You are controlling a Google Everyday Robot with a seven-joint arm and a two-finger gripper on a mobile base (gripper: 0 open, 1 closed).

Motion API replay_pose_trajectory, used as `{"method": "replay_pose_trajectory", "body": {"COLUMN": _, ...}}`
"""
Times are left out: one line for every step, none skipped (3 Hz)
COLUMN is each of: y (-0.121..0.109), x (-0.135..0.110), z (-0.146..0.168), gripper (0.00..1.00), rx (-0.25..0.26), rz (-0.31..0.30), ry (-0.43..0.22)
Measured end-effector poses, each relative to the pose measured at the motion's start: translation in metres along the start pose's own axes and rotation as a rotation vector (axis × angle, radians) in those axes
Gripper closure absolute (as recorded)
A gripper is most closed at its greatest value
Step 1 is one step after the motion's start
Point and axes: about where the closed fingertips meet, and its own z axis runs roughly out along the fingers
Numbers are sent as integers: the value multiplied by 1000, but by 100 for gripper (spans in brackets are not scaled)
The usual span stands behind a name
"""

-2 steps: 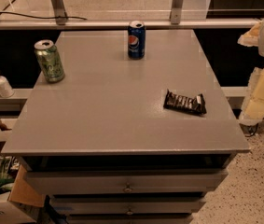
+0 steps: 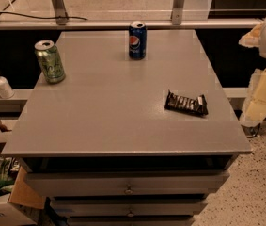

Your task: Pick rxbar chocolate

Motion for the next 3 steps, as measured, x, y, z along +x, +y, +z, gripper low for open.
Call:
{"method": "replay_pose_trajectory", "body": {"y": -3, "x": -8, "z": 41, "gripper": 0, "rx": -33, "rz": -32, "ry": -40}}
{"method": "replay_pose_trajectory", "body": {"y": 0, "x": -23, "z": 81, "gripper": 0, "rx": -68, "rz": -65, "ry": -89}}
{"method": "replay_pose_trajectory", "body": {"y": -8, "x": -37, "z": 109, "gripper": 0, "rx": -78, "rz": -80, "ry": -122}}
